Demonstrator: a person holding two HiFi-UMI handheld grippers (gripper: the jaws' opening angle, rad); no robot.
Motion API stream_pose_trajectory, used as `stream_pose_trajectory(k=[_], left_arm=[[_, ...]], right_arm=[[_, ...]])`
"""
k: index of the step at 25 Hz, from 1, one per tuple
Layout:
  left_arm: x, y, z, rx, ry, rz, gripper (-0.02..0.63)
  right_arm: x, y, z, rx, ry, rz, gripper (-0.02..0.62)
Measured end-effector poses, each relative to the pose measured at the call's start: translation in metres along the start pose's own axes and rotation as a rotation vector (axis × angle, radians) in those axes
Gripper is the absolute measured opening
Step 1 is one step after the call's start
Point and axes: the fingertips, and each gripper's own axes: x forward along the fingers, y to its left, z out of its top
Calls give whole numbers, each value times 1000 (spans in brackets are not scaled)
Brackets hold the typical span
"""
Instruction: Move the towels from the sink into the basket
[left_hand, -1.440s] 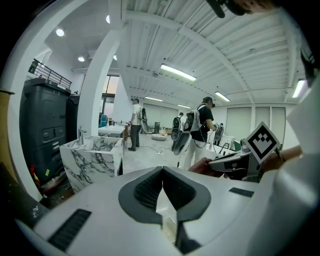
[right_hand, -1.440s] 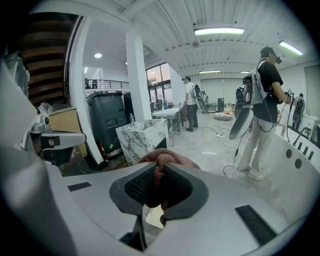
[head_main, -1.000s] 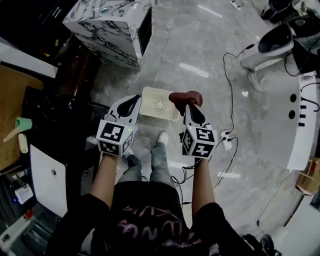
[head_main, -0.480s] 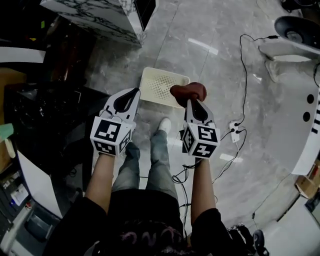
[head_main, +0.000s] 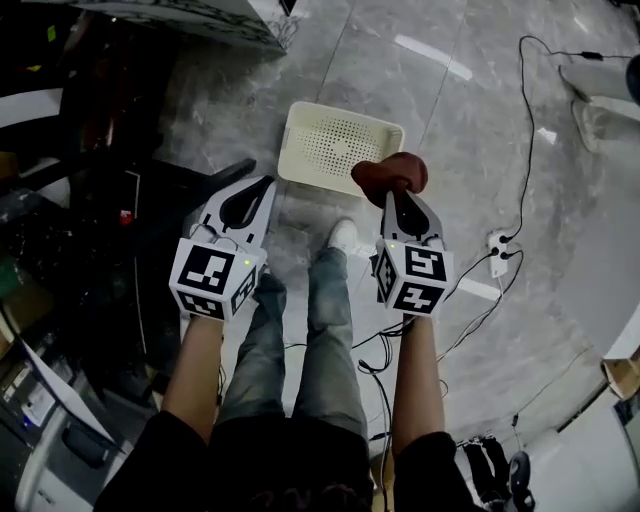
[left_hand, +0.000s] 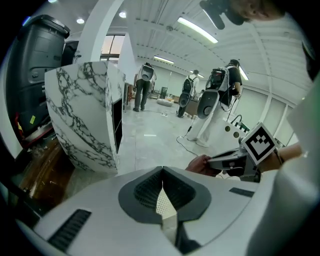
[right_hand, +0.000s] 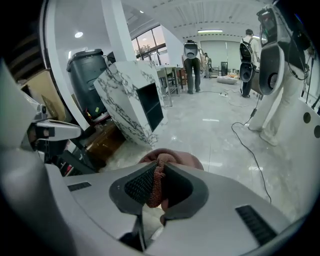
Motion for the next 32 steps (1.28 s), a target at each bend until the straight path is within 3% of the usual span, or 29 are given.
stream_pose_trajectory(k=[7, 12, 21, 24, 32], left_arm=[[54, 14, -75, -19, 86, 0, 15], [76, 17, -105, -30, 132, -6, 15], [92, 13, -123, 8, 180, -26, 15], [92, 9, -129, 10, 192, -32, 15], [94, 2, -128, -1, 193, -34, 16]], right_arm=[[72, -8, -68, -39, 99, 31, 58], [106, -9, -91, -64, 147, 36, 61], [129, -14, -109, -86, 163, -18, 112], [131, -13, -117, -71, 188, -17, 155], [127, -16, -119, -48, 195, -3, 160]])
